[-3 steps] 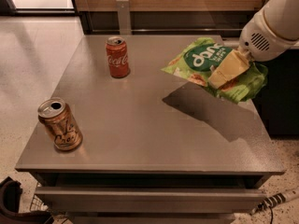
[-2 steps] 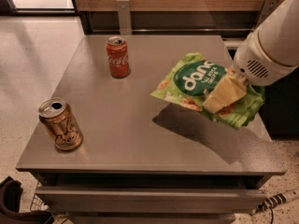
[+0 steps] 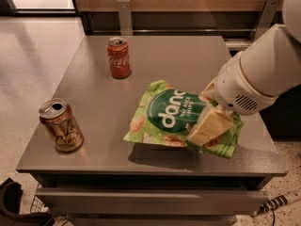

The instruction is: Move green rice chip bag near orange can

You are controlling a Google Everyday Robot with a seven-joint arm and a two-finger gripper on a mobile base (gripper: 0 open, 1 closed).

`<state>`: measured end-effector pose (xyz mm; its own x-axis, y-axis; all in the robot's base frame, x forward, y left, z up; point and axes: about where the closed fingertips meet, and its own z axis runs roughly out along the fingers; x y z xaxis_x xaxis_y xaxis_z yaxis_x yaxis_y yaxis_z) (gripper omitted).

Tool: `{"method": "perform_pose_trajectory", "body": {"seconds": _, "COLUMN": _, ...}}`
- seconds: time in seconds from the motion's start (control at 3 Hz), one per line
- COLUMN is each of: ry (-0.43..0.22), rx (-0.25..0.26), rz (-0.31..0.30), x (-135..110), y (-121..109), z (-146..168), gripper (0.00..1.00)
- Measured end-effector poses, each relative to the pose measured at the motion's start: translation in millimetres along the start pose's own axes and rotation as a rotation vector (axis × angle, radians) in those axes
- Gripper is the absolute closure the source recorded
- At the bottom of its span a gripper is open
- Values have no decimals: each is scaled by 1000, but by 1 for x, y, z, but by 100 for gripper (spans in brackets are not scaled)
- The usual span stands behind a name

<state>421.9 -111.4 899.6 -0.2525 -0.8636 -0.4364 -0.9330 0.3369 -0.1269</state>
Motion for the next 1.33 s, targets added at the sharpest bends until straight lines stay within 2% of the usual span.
{"method": "perform_pose_trajectory", "body": {"seconds": 0.33, "ry": -64, "rx": -125, "rz": -126, "x": -25, "y": 14, "z": 29, "gripper": 100}}
{"method": "perform_pose_trajectory", "body": {"seconds": 0.67, "ry": -89, "rx": -184, "rz": -177, "x": -42, "y": 19, "z": 44, "gripper": 100}}
{"method": "perform_pose_trajectory", "body": {"seconds": 1.0, "ry": -92, "rx": -191, "rz": -185, "x": -44, "y": 20, "z": 46, "gripper": 86}}
{"method": "perform_pose_trajectory", "body": {"seconds": 1.33, "ry": -91, "rx": -189, "rz": -187, "x": -45, "y": 21, "z": 45, "gripper": 63}}
